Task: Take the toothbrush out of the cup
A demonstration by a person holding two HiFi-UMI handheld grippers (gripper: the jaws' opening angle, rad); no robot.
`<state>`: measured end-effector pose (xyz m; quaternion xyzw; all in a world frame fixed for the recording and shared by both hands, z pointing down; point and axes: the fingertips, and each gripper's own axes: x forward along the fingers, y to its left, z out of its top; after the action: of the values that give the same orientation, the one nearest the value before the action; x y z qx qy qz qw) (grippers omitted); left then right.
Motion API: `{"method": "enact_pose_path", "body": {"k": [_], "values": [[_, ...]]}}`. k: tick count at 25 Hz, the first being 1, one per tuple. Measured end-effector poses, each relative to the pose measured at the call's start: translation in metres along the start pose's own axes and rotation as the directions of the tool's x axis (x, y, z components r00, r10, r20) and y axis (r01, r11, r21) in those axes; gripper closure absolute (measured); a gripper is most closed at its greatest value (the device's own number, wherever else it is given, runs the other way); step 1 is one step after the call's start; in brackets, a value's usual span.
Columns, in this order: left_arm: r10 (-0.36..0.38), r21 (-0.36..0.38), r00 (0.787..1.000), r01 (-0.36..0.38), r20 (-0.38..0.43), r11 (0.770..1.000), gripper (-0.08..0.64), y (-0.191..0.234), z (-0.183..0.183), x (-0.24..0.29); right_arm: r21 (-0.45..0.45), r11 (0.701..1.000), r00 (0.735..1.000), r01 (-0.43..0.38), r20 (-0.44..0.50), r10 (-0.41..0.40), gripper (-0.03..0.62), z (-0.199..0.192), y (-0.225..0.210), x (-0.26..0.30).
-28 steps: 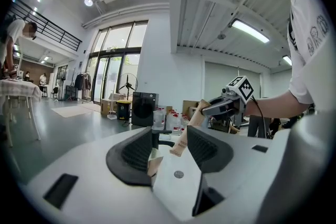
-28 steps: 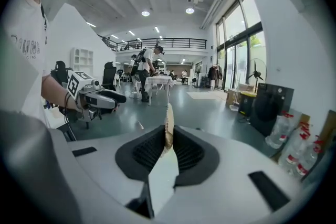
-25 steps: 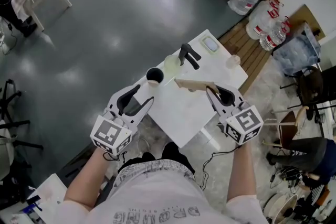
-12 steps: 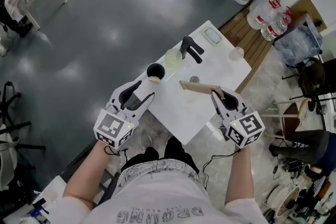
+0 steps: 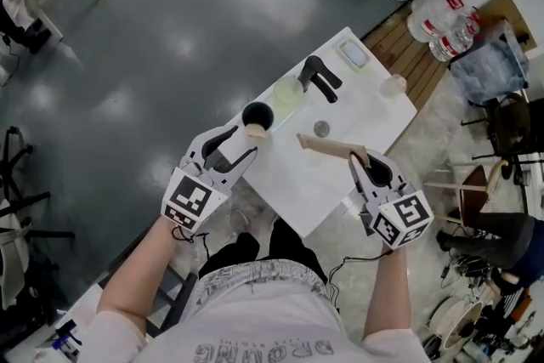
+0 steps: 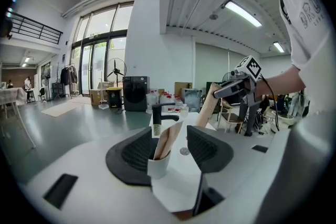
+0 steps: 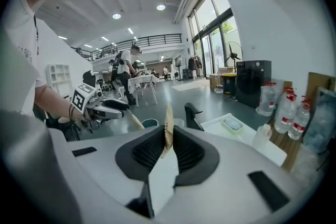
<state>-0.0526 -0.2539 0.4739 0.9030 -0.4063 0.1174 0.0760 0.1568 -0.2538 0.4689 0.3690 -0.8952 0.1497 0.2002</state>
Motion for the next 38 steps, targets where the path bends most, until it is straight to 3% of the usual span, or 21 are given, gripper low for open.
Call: {"method": "enact_pose_path", "body": {"k": [5, 12, 19, 25, 28, 34, 38], "values": [[-0.037, 0.112, 0.998, 0.043, -0.05, 0.993, 0.333, -0.001, -0.013, 0.012, 0.024, 1.0, 1.0, 0.012, -0.024, -0.012, 0.535, -0.013, -0.007, 0.007], [-0.083, 0.252, 0.99, 0.109, -0.112, 0.962, 0.333, -0.002, -0.028, 0.025, 0.062, 0.998, 0.999, 0.018, -0.044, -0.015, 0.535, -0.029, -0.011, 0.008], [-0.124, 0.382, 0.979, 0.178, -0.162, 0.907, 0.333, -0.008, -0.033, 0.039, 0.077, 0.997, 0.998, 0.023, -0.064, -0.018, 0.535, -0.041, -0.016, 0.007], [-0.143, 0.505, 0.966, 0.235, -0.214, 0.831, 0.355, -0.016, -0.038, 0.046, 0.077, 0.997, 0.998, 0.016, -0.07, -0.01, 0.535, -0.046, -0.018, 0.01], [-0.143, 0.542, 0.963, 0.249, -0.231, 0.803, 0.381, -0.017, -0.04, 0.048, 0.081, 0.997, 0.997, 0.011, -0.072, -0.005, 0.535, -0.048, -0.019, 0.012], [-0.136, 0.56, 0.961, 0.252, -0.24, 0.79, 0.414, -0.016, -0.04, 0.049, 0.087, 0.996, 0.998, 0.0, -0.068, 0.006, 0.535, -0.049, -0.019, 0.014], [-0.132, 0.556, 0.961, 0.25, -0.242, 0.792, 0.456, -0.015, -0.04, 0.05, 0.089, 0.996, 0.998, -0.005, -0.063, 0.01, 0.535, -0.05, -0.021, 0.015]]}}
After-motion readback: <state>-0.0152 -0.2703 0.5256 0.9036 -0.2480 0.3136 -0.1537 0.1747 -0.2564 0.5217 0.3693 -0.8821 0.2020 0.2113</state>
